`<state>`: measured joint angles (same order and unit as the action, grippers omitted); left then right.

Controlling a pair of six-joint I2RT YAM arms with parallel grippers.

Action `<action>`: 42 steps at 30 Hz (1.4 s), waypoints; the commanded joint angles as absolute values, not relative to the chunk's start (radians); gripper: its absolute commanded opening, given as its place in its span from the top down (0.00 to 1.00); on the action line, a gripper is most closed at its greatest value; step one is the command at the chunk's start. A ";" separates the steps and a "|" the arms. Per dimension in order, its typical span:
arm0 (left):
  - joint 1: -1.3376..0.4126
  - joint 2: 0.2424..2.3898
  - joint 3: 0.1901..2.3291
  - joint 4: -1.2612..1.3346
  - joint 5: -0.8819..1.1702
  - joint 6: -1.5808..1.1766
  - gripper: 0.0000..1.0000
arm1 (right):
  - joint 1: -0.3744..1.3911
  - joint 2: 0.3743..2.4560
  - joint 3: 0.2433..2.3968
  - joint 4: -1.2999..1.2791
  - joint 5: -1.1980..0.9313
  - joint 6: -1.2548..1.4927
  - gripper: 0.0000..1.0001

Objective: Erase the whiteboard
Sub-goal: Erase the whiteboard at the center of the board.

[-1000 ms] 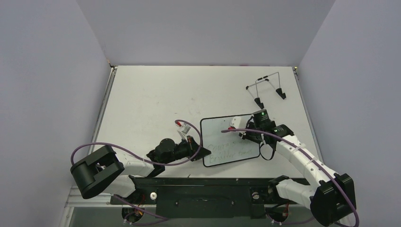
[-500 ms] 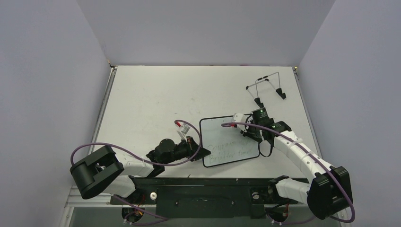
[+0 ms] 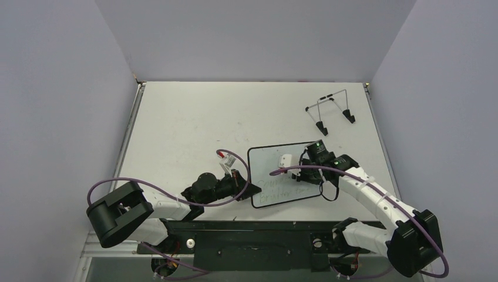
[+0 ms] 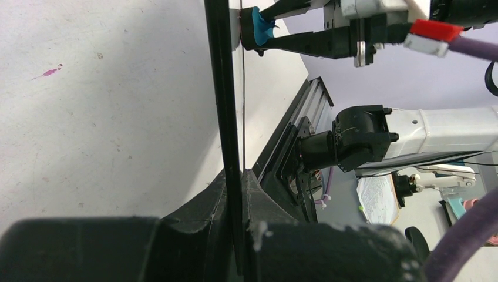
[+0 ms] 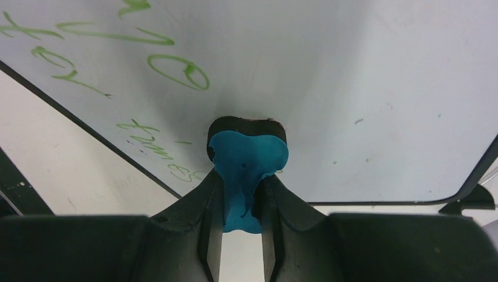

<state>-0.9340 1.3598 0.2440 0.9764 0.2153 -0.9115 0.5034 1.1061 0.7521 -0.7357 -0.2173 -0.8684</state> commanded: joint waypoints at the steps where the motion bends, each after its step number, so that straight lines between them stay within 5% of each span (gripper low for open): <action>1: -0.939 1.357 0.284 1.096 0.262 -0.874 1.00 | 0.437 1.140 0.747 -0.718 -0.127 -0.822 1.00; 8: -0.939 1.358 0.281 1.095 0.262 -0.872 1.00 | 0.358 1.206 0.837 -0.585 -0.021 -0.704 1.00; 18: -0.937 1.345 0.278 1.087 0.256 -0.870 1.00 | 0.404 1.139 0.790 -0.618 -0.160 -0.756 1.00; 30: -0.935 1.351 0.284 1.080 0.255 -0.869 1.00 | 0.414 1.158 0.798 -0.505 0.003 -0.657 1.00; 42: -0.917 1.347 0.272 1.082 0.266 -0.867 1.00 | 0.398 1.181 0.749 -0.775 -0.121 -0.846 1.00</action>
